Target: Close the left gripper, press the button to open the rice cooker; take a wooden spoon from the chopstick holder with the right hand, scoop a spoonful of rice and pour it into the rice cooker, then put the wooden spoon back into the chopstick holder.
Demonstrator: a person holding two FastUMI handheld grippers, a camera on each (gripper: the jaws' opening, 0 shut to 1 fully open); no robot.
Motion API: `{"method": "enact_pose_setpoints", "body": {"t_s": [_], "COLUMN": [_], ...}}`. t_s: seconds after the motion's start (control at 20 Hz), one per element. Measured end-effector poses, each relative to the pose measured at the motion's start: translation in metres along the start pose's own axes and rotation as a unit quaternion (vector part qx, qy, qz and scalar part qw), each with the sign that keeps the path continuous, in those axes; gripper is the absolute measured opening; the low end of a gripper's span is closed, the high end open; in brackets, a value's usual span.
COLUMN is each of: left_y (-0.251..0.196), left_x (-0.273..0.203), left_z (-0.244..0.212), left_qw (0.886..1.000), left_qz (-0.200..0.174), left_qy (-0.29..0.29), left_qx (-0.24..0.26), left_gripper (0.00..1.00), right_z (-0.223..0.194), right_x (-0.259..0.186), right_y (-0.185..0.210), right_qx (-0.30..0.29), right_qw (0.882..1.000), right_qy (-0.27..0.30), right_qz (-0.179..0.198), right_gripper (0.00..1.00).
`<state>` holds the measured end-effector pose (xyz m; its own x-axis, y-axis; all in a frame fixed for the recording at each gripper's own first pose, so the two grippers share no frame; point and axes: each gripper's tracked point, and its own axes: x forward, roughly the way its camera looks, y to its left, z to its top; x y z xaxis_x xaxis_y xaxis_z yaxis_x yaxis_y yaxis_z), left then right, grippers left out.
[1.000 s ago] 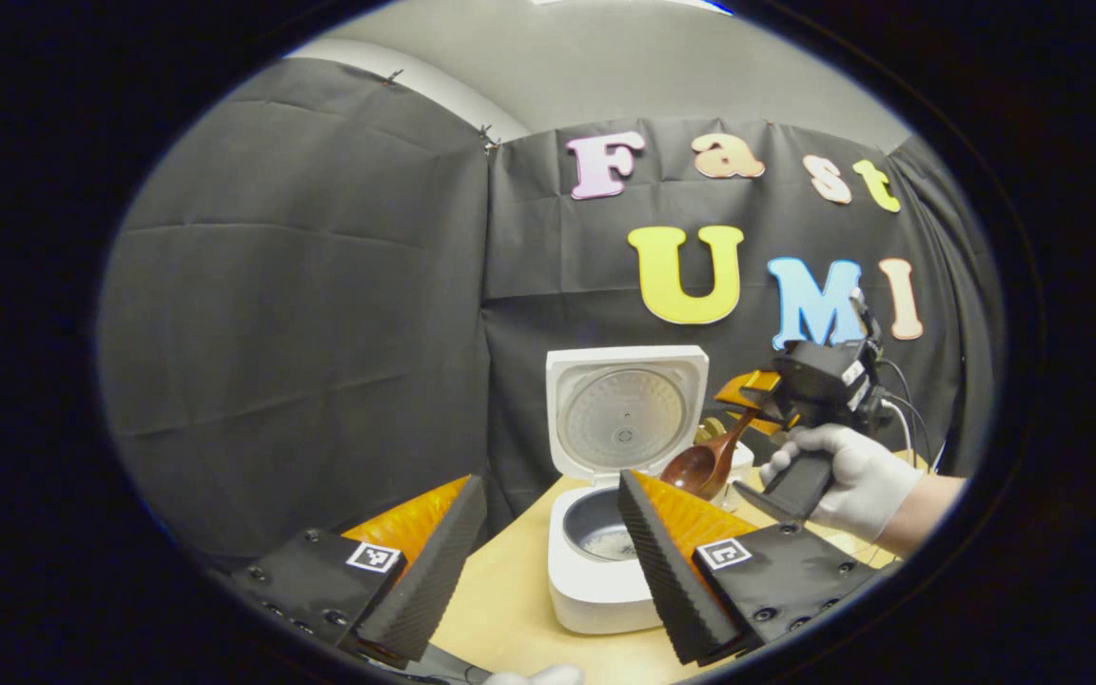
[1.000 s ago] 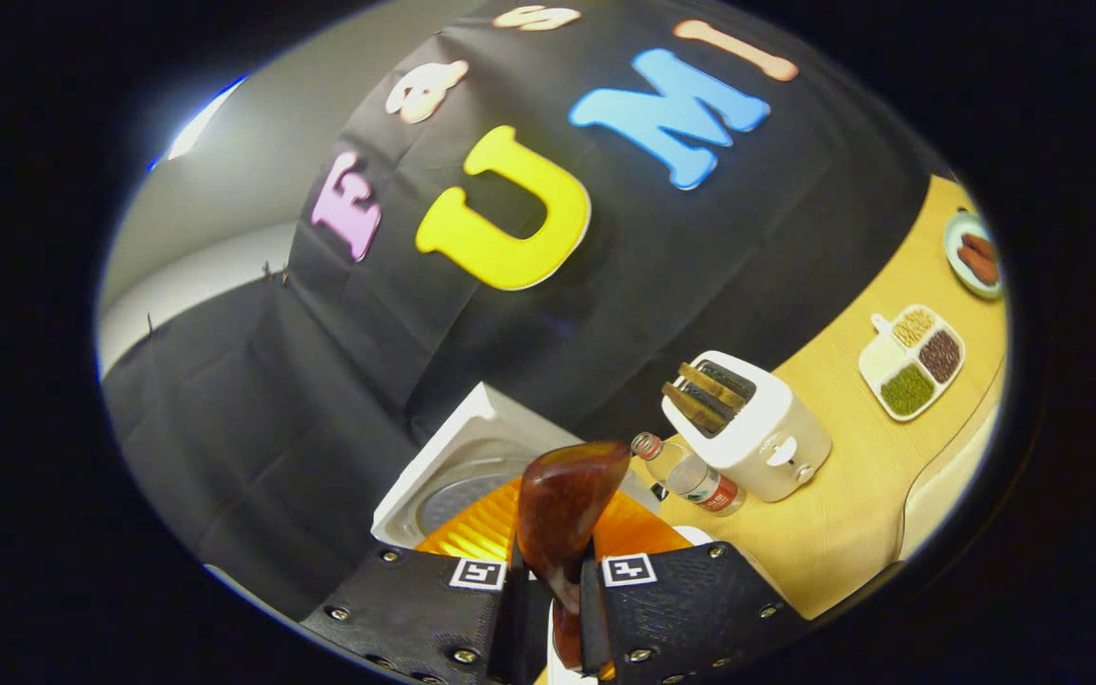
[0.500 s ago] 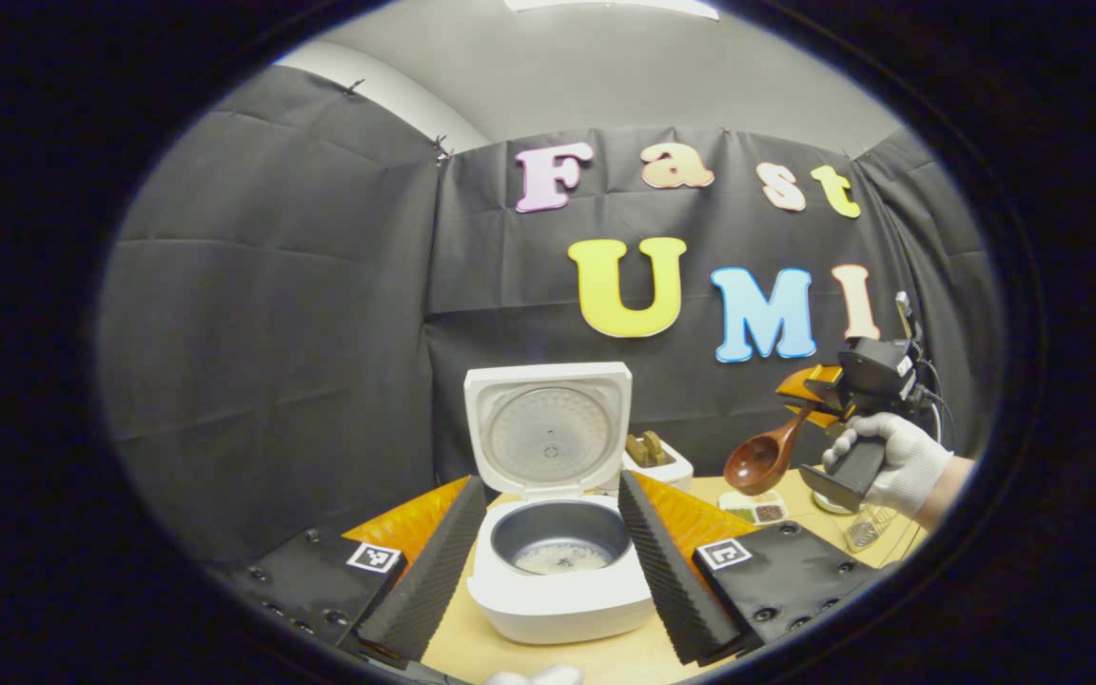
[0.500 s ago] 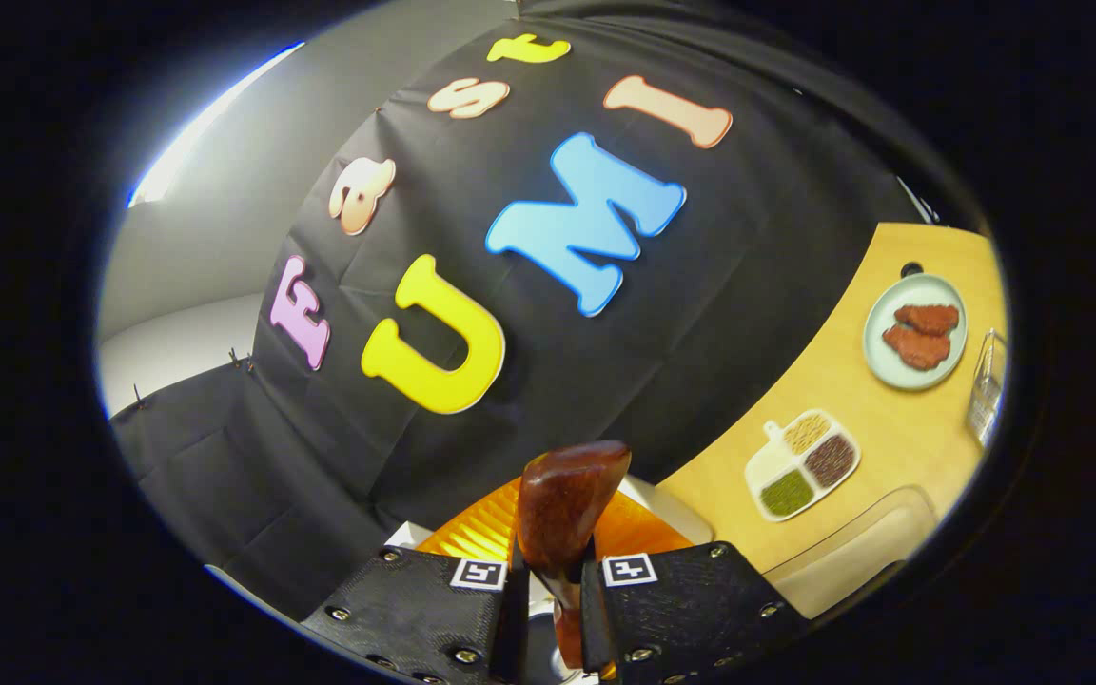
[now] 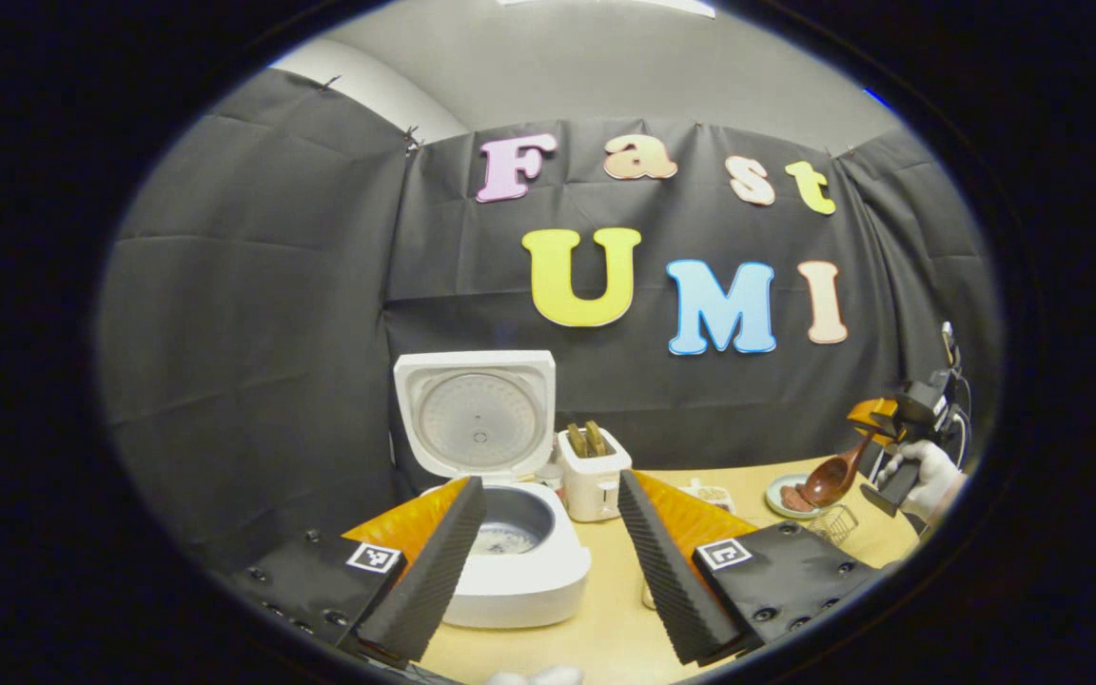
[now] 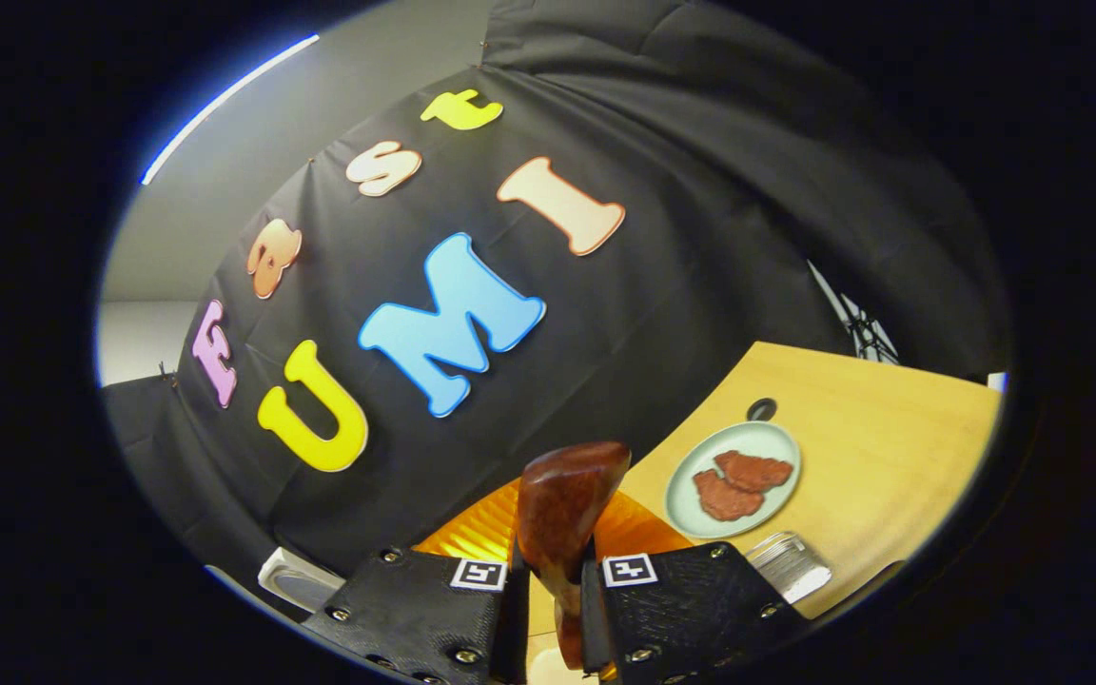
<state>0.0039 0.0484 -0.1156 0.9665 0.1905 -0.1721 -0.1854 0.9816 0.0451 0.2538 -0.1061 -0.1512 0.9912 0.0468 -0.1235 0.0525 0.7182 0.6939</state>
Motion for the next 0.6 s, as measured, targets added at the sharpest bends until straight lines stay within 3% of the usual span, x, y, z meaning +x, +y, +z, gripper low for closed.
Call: {"method": "enact_pose_setpoints", "body": {"t_s": [0.2,0.6], "left_y": [-0.026,-0.052], "left_x": [-0.004,-0.010], "left_z": [-0.002,0.009], "left_qw": [1.000,1.000], "left_qz": [0.007,0.011], "left_qy": [0.004,0.007], "left_qx": [0.015,0.011], "left_gripper": [0.97,0.98], "right_z": [0.011,-0.029], "right_x": [0.005,0.031], "right_y": [-0.056,-0.091], "right_qx": [0.000,-0.043], "right_qw": [1.000,0.997], "right_qy": [0.004,0.031], "right_qz": [-0.031,-0.052], "right_gripper": [0.22,0.22]}}
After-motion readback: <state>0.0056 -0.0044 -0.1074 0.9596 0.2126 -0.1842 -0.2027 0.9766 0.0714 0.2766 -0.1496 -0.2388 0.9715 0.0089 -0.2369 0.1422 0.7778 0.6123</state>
